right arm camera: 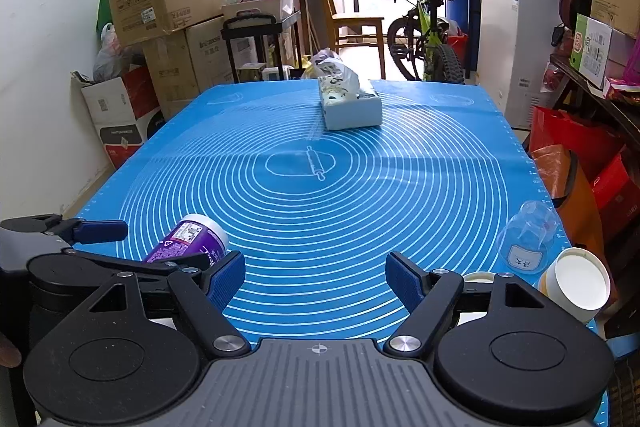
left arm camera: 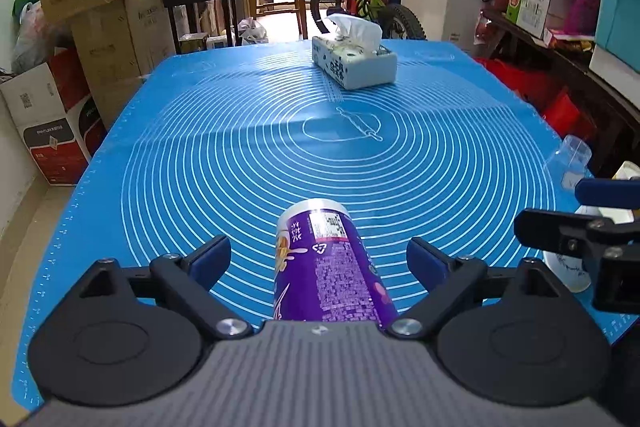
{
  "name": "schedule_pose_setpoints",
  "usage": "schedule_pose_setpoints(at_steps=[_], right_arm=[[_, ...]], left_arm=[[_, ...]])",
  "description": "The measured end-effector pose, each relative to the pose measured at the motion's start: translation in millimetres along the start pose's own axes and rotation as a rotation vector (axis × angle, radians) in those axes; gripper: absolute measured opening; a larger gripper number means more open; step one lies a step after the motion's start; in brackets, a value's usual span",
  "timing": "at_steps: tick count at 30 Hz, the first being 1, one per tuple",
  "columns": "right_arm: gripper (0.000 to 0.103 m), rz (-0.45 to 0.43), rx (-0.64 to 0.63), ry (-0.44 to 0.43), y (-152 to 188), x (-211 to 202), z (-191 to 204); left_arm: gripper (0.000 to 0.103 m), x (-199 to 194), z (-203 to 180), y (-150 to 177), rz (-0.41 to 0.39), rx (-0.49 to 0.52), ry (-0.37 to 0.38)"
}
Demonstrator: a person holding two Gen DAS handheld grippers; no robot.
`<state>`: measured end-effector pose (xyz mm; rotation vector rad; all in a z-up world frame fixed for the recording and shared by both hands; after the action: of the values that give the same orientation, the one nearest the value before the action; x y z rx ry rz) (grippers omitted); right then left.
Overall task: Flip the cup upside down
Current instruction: 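Lift the purple cup with the right gripper and rotate it, then turn the purple cup upright with the right gripper, open end up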
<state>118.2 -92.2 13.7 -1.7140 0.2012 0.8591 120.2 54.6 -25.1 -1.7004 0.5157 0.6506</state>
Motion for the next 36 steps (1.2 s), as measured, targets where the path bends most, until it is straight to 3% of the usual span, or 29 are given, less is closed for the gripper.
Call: schedule_pose_setpoints(at_steps=[4,9,19,27,30,33,36], right_arm=[[0.081,0.005,0.015,-0.034,-7,-1,2],[0.081,0.028,-0.003,-0.11,-29,6,17],[0.081,0.183,0.098,-0.305,-63,69,54],[0.08,0.347,0.13,-0.36,-60,118,77],[0.077,0.393,0.159,-0.362,-53,133,75],[0.069,0.424,0.178,-0.389,-49,146,74],[0.069,0.426,0.189,-0.422,-46,150,72]], left_arm=[[0.095,-17,9,-11,-0.044,-0.03,0.006],[0.098,-28,35,-28,-0.104,-0.083,-0.05],[0.099,-20,89,-26,-0.109,-0.171,-0.185],[0.099,-10,110,-22,-0.086,-0.167,-0.239],[0.099,-9,115,-20,-0.079,-0.177,-0.226],[0.099,-7,115,-20,-0.073,-0.183,-0.219],[0.099,-5,114,-19,-0.066,-0.178,-0.215]])
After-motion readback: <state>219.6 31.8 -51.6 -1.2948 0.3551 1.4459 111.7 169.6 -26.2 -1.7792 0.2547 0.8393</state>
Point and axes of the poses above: each gripper's, at about its wrist camera, not at the fingertips, and x roughly the way its jaws point, z to its left, y to its underside, the point moved 3 cm from there along x, roughly the way its jaws point, and after that the axes turned 15 degrees about -x, right-handed, at the moved point
